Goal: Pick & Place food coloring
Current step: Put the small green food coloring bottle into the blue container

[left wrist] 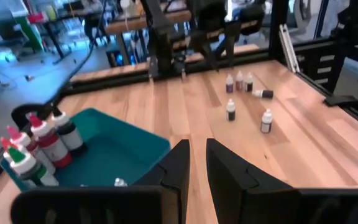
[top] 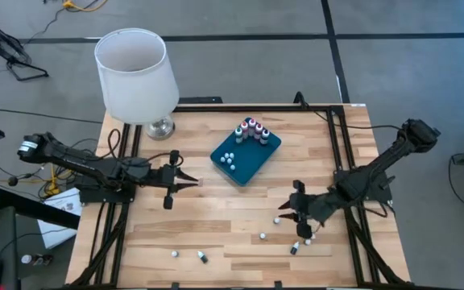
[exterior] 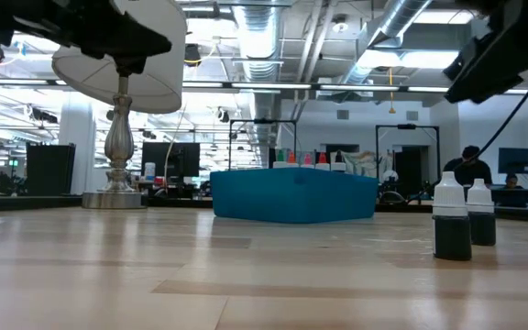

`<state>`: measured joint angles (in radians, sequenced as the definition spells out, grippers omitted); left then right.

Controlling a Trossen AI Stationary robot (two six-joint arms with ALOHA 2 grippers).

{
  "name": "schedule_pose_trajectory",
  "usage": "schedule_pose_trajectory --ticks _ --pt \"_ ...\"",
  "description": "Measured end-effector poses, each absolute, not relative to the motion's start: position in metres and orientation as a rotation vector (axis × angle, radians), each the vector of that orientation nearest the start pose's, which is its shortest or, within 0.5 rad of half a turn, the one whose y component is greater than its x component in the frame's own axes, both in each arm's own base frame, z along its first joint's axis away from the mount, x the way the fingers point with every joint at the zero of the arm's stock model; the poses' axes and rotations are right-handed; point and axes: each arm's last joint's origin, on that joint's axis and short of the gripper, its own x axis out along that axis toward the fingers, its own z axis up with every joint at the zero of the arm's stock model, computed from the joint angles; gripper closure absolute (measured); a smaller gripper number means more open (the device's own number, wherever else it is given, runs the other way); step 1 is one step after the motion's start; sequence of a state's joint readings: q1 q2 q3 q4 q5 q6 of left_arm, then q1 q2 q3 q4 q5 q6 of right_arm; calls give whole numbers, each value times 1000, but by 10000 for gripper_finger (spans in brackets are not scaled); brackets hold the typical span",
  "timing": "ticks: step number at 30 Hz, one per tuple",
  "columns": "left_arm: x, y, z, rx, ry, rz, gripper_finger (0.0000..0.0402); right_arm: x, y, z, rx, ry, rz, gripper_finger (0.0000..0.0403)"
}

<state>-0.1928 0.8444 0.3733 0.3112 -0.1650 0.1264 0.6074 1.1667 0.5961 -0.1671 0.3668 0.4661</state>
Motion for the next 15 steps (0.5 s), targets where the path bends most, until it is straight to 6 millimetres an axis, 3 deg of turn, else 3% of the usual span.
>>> schedule_pose_trajectory --ticks 15 --pt "182 -31 227 199 148 -40 356 204 104 198 142 759 200 291"
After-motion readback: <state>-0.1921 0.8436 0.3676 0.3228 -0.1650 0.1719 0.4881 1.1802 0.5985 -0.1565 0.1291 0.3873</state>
